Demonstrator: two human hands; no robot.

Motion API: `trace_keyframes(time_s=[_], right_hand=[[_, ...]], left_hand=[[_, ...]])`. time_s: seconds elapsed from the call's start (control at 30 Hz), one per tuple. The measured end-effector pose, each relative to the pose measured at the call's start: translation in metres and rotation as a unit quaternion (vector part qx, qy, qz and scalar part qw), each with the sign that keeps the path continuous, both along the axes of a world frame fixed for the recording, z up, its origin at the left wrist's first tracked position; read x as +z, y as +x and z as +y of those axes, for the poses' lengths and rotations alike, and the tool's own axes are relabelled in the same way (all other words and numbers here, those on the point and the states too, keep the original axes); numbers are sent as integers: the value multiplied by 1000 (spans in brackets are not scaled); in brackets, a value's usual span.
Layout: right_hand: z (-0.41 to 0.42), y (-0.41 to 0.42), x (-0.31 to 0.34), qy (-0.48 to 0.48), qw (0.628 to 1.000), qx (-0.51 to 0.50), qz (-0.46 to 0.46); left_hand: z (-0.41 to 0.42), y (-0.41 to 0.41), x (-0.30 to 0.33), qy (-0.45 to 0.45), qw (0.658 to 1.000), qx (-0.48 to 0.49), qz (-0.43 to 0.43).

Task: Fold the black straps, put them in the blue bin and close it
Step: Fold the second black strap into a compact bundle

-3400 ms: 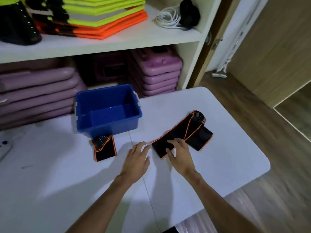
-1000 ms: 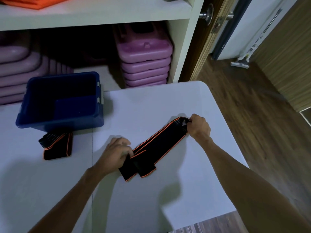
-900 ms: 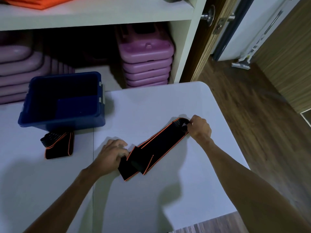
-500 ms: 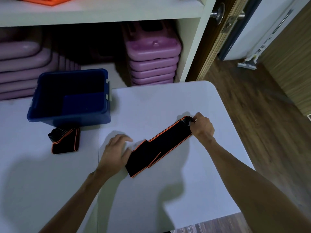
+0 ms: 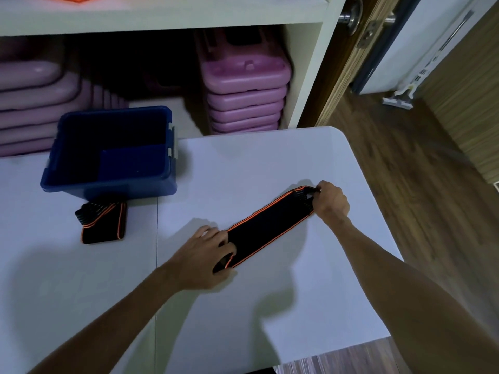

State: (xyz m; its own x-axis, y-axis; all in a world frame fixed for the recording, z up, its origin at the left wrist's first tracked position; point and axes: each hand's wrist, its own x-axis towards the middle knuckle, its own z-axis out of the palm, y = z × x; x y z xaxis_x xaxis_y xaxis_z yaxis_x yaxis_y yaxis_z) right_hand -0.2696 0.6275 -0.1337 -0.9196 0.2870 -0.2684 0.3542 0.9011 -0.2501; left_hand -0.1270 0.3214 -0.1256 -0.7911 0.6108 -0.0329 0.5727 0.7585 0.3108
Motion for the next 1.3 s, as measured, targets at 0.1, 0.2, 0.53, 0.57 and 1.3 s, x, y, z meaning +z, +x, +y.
trace_keyframes(time_s=[0.1,0.2,0.53,0.57,1.3], right_hand=[[1,-3,0,-6,1000,-2,1],[-3,-7,0,7,1000,9,0],[-2,-11,-2,24,999,14,33],[-1,-11,-2,21,999,14,35],[-23,-19,1,32,997,57,42]], left_hand=[[-27,23,1,36,998,39,-34],[-34,33,-2,98,979,164,-70],[-2,19,-19,222,826,443,-270],[-4,17,-19,235,806,453,-300],[-24,57,-11,185,834,437,-280]])
